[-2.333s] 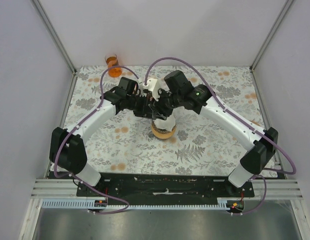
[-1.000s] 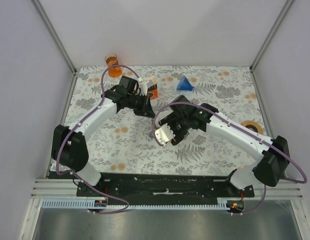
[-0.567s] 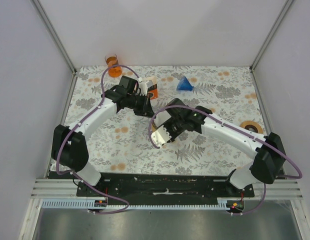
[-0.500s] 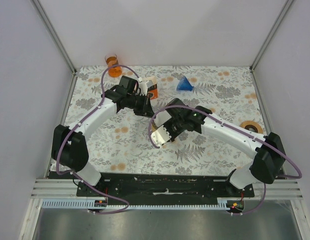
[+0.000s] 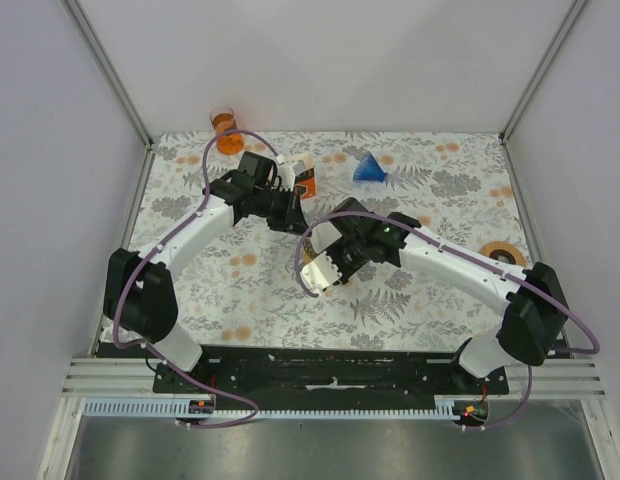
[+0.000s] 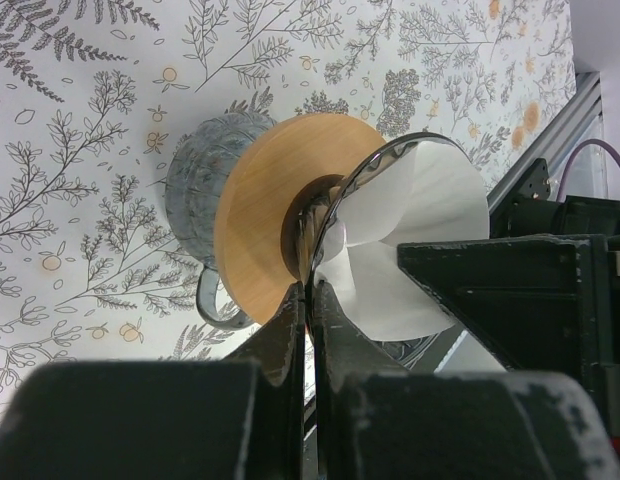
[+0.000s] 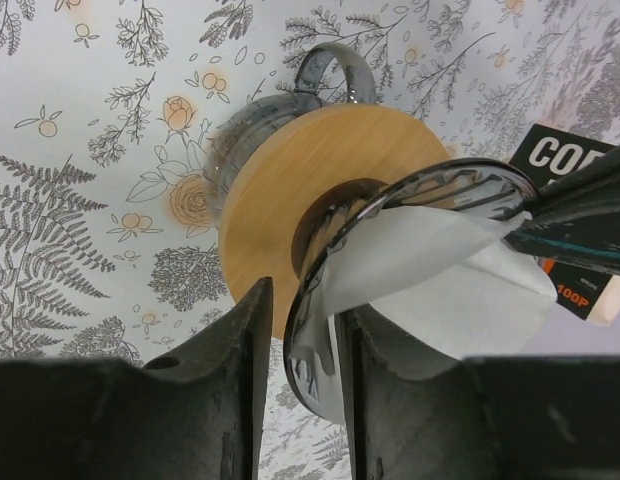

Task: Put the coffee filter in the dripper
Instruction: Place the coffee filter in the coffee dripper.

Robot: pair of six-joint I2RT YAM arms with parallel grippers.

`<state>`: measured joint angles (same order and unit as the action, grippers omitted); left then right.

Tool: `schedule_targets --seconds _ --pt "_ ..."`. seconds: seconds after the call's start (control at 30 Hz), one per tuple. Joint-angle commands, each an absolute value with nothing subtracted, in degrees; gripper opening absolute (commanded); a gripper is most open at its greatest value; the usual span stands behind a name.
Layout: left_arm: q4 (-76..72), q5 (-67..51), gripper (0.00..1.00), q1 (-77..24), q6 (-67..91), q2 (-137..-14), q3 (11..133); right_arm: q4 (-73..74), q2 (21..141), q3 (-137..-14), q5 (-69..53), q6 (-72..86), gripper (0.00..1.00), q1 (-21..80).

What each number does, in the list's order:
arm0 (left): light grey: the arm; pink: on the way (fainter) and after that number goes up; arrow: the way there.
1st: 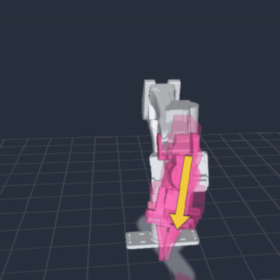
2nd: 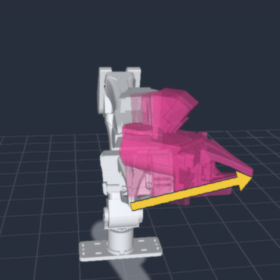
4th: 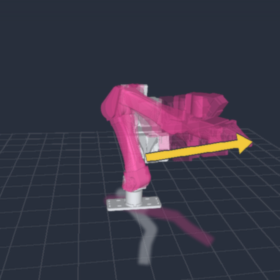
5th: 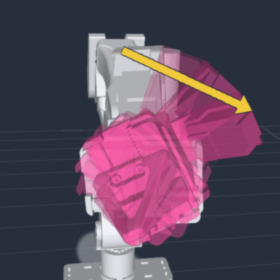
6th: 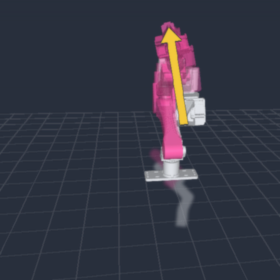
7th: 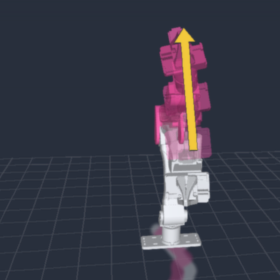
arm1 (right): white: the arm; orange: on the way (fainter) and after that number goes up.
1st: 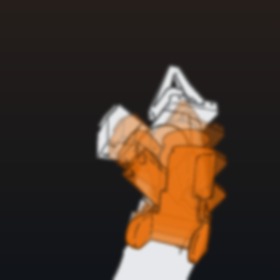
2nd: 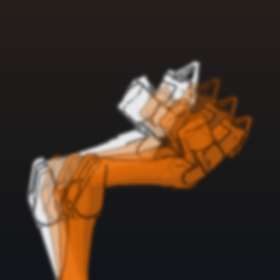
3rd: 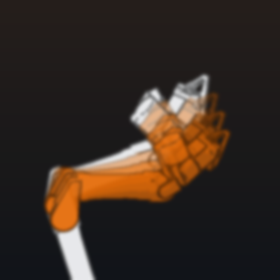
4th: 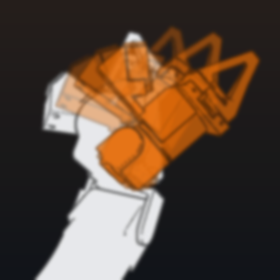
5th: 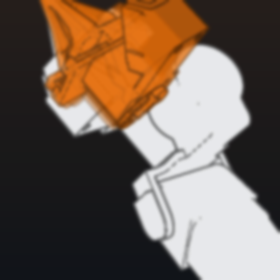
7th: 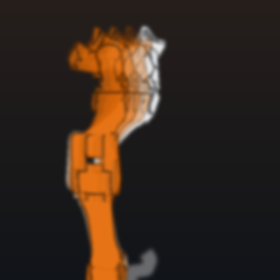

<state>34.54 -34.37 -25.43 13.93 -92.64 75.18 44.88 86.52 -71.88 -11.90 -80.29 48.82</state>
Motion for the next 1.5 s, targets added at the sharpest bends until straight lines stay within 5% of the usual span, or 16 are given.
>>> schedule_targets --seconds 0.0,0.17,0.5,0.57,0.7,0.87,1.3,1.47 --pt "35.77 -34.01 0.02 -25.75 11.07 -93.25 76.55 44.65 88.76 -72.86 -11.95 -79.46 0.42 49.04" --pt "35.77 -34.02 0.02 -25.75 10.9 -92.81 76.47 44.65 91.4 -73.83 -11.25 -79.01 0.39 49.13" --pt "35.77 -34.01 0.02 -25.84 10.9 -92.81 76.64 45.09 91.58 -73.74 -11.34 -79.19 0.01 48.96" --pt "35.77 -34.01 0.02 -25.75 10.9 -92.73 76.55 45.0 91.41 -73.57 -10.99 -79.01 0.09 49.04" --pt "35.77 -34.01 0.02 -25.75 10.81 -92.81 76.55 44.38 90.44 -73.83 -10.28 -77.09 0.54 49.04" --pt "35.77 -33.66 0.02 -25.75 10.72 -92.81 76.55 43.42 86.06 -74.09 -15.37 -74.1 0.81 49.04" --pt "37.0 -34.36 0.09 -25.75 9.32 -92.2 78.92 42.81 77.25 -78.48 -31.36 -52.5 0.82 45.71" --pt "37.09 -35.51 0.17 -25.75 9.32 -92.2 78.75 38.76 81.46 -81.12 -29.63 -30.97 0.55 40.35"
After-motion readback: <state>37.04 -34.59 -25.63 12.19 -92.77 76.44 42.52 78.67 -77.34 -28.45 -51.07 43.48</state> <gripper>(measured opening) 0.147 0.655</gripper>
